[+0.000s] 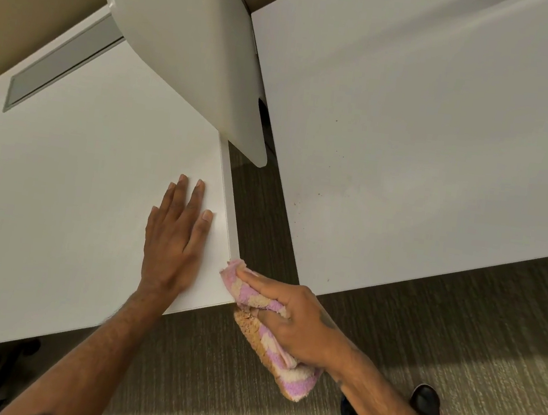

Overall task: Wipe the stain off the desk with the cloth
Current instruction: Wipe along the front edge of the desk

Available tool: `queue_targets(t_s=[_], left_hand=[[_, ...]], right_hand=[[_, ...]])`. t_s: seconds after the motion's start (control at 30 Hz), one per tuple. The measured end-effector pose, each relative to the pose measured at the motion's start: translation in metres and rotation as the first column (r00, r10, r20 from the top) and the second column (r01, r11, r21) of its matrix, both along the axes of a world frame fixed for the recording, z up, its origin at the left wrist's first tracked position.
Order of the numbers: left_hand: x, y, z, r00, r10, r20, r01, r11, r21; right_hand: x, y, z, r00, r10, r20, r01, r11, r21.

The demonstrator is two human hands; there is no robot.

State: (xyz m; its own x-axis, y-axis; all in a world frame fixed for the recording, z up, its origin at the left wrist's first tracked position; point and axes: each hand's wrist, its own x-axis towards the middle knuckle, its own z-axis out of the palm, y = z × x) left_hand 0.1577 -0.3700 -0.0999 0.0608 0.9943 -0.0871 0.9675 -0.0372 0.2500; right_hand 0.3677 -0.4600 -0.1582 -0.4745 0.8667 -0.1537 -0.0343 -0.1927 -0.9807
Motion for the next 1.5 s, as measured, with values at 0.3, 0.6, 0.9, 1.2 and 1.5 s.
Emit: queue_targets(t_s=[0.3, 0.6, 0.9, 1.2, 1.5], left_hand=[[0.002, -0.003, 0.002, 1.000, 0.015, 0.005, -0.015, 1.000, -0.010], [0.001, -0.001, 0.001, 1.000, 0.007, 0.012, -0.007, 1.000, -0.004], [0.000, -0.002, 0.002, 1.000, 0.010, 0.013, -0.010, 1.000, -0.011], [-0.003, 0.000, 0.000, 1.000, -0.006, -0.015, 0.006, 1.000, 0.006], [0.000, 0.000, -0.003, 1.000, -0.015, -0.021, 0.015, 1.000, 0.024]], right_hand=[[0.038, -0.014, 0.004, 0.954, 0.278, 0.110, -0.277, 0.960, -0.024], [0.030, 0.080, 0.018, 0.928, -0.041, 0.371, 0.001, 0.994, 0.109], [0.013, 0.043, 0.010, 0.852, 0.089, 0.516, -0.217, 0.957, 0.191], [0.053, -0.005, 0.009, 0.848, 0.262, 0.462, -0.321, 0.945, 0.054], [0.055, 0.004, 0.019, 0.953, 0.008, 0.304, 0.041, 0.987, -0.154]])
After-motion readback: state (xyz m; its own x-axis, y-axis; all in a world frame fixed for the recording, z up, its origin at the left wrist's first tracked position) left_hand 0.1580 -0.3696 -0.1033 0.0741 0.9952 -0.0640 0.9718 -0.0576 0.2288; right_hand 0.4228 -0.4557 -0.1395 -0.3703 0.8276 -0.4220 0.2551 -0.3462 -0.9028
